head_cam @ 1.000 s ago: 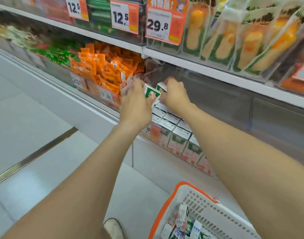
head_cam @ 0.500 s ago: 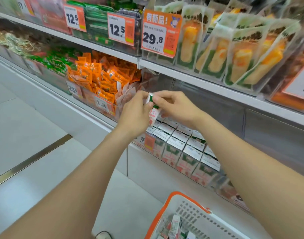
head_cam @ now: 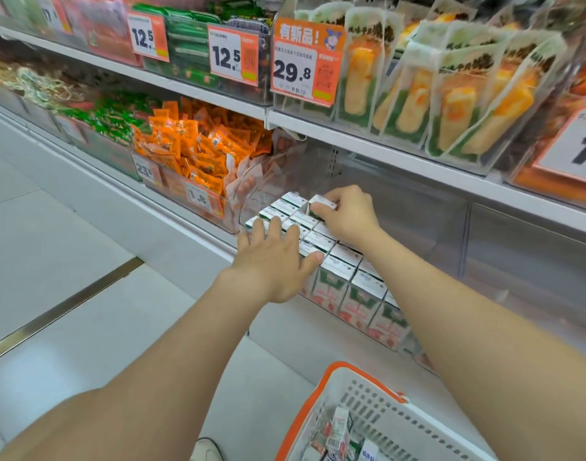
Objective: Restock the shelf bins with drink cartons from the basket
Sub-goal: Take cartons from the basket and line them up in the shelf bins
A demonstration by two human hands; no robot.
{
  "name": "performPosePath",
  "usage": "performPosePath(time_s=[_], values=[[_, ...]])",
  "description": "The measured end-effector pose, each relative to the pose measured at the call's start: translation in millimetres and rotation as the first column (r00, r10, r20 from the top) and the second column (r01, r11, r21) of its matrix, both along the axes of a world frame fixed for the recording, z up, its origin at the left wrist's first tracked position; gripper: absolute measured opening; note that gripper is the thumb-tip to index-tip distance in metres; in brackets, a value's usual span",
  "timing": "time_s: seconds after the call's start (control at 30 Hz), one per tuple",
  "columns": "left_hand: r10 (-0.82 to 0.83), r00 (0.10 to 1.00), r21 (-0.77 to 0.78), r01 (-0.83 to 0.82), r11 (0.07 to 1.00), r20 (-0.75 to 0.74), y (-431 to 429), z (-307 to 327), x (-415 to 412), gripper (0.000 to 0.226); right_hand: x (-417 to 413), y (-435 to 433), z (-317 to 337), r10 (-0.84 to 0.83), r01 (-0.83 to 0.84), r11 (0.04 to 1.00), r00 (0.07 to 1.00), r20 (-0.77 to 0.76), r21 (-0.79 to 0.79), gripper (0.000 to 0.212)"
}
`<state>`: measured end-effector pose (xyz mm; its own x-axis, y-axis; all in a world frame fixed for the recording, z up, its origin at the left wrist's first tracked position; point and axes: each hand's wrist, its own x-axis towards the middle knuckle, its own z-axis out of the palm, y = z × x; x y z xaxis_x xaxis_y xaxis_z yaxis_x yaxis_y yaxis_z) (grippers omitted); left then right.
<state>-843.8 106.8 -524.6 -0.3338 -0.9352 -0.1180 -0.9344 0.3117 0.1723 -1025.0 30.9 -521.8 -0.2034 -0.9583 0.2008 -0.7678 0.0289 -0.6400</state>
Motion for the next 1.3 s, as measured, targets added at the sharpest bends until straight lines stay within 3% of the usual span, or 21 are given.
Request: performPosePath(time_s=[0.1, 0.3, 0.4, 0.53, 0.6, 0.67, 0.8, 0.87, 0.93, 1.03, 1.17, 1.3], values=[[-0.015, 1.0, -0.09, 0.017, 0.996, 0.024, 2, 2, 0, 0.078, 8, -8, -4, 0.01, -0.011, 0.997, 1.0, 0.011, 0.074, 0.034], [-0.022, 0.998, -0.182, 0.032, 0.983, 0.056, 9, 8, -3, 0.062, 3, 6, 4, 0.179, -0.147, 0.961, 0.976, -0.126, 0.234, 0.028], [-0.027, 1.0, -0.293, 0.029, 0.956, 0.012, 18, 16, -7, 0.045, 3, 38, 14, 0.14, -0.131, 0.989, 0.972, -0.187, 0.062, 0.04], [-0.074, 0.985, -0.393, 0.009, 0.919, -0.153, 45, 25, -19, 0.025, 4, 122, 23, 0.087, -0.134, 0.954, 0.979, -0.183, -0.266, 0.036], [-0.098, 0.97, -0.301, 0.027, 0.953, -0.224, 65, 24, -26, 0.022, 2, 176, 25, 0.109, -0.168, 0.931, 0.976, -0.19, -0.326, 0.029], [-0.178, 0.961, -0.15, 0.148, 0.977, -0.21, 89, 17, -33, 0.02, -3, 224, 14, 0.165, -0.239, 0.916, 0.956, -0.241, -0.322, 0.023], [-0.442, 0.895, 0.211, 0.422, 0.882, 0.055, 124, -27, -56, 0.019, -25, 286, -37, 0.278, -0.321, 0.945, 0.882, -0.381, -0.055, 0.023], [-0.536, 0.835, 0.378, 0.46, 0.804, 0.124, 135, -57, -70, 0.014, -38, 304, -63, 0.367, -0.311, 0.929, 0.832, -0.415, 0.199, 0.019], [-0.587, 0.792, 0.473, 0.457, 0.753, 0.17, 143, -84, -82, 0.029, -55, 317, -92, 0.465, -0.275, 0.86, 0.767, -0.442, 0.429, 0.02], [-0.627, 0.745, 0.531, 0.444, 0.722, 0.229, 156, -117, -94, 0.04, -75, 331, -136, 0.529, -0.204, 0.759, 0.747, -0.403, 0.618, 0.022], [-0.643, 0.704, 0.548, 0.423, 0.722, 0.303, 165, -162, -100, 0.041, -86, 347, -178, 0.609, -0.152, 0.644, 0.695, -0.382, 0.75, 0.009], [-0.596, 0.745, 0.52, 0.396, 0.757, 0.299, 153, -202, -98, 0.037, -88, 353, -223, 0.693, -0.162, 0.564, 0.627, -0.357, 0.81, 0.022]])
